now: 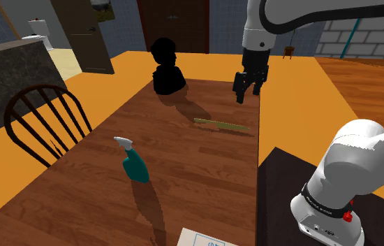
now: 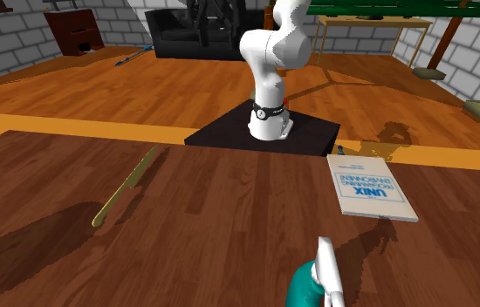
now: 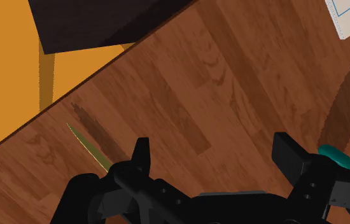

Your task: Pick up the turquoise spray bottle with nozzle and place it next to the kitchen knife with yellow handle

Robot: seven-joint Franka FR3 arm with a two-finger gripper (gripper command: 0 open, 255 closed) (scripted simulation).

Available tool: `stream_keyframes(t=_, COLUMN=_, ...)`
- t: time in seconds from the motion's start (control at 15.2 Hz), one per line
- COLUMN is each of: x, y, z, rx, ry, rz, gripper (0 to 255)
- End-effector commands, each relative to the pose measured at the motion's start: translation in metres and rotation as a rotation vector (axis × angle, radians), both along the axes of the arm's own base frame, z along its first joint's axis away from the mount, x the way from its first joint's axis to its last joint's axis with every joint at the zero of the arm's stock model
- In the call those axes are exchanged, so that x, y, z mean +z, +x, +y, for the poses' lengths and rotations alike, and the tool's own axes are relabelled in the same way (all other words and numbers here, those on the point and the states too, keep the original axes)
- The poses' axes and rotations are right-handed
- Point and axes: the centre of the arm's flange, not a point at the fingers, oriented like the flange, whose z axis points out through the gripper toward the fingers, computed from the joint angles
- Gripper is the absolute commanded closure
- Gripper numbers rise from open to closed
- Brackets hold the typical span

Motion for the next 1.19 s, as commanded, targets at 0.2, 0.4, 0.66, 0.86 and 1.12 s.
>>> stream_keyframes(t=0.2, x=-0.008, y=0.029, z=0.027, rx=0.038, ry=-0.006, rz=-0.002, gripper=0)
stream_keyframes(t=0.4, x=-0.015, y=0.056, z=0.056, rx=0.075, ry=-0.011, rz=-0.003, gripper=0)
stream_keyframes(t=0.66, x=-0.026, y=0.091, z=0.095, rx=0.125, ry=-0.019, rz=-0.005, gripper=0)
stream_keyframes(t=0.86, x=-0.033, y=0.116, z=0.126, rx=0.163, ry=-0.024, rz=-0.007, gripper=0)
stream_keyframes(t=1.12, x=-0.044, y=0.148, z=0.168, rx=0.213, ry=-0.032, rz=-0.009, gripper=0)
